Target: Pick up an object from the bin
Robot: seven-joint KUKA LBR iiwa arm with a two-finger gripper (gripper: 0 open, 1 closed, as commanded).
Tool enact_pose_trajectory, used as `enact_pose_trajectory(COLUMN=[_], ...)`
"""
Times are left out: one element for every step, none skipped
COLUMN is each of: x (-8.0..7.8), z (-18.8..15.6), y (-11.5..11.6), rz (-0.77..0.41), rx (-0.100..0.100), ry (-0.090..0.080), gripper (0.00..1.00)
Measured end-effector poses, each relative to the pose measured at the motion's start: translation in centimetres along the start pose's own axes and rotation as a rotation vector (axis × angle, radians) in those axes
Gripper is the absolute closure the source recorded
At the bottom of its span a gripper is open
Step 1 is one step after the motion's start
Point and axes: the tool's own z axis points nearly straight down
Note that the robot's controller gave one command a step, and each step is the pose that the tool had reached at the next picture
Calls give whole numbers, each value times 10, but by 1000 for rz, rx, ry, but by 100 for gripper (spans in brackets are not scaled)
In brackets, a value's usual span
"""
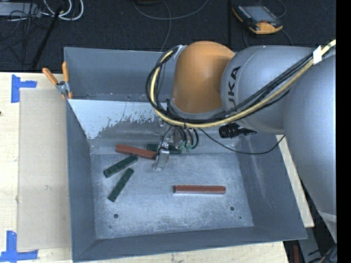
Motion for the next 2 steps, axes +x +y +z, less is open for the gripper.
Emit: enact_pose_trajectory(x=[2, 0], z=[104, 100], y=[15, 15], rz=[-60, -58], rx=[6, 4], ry=[17, 14], gripper=[0, 100])
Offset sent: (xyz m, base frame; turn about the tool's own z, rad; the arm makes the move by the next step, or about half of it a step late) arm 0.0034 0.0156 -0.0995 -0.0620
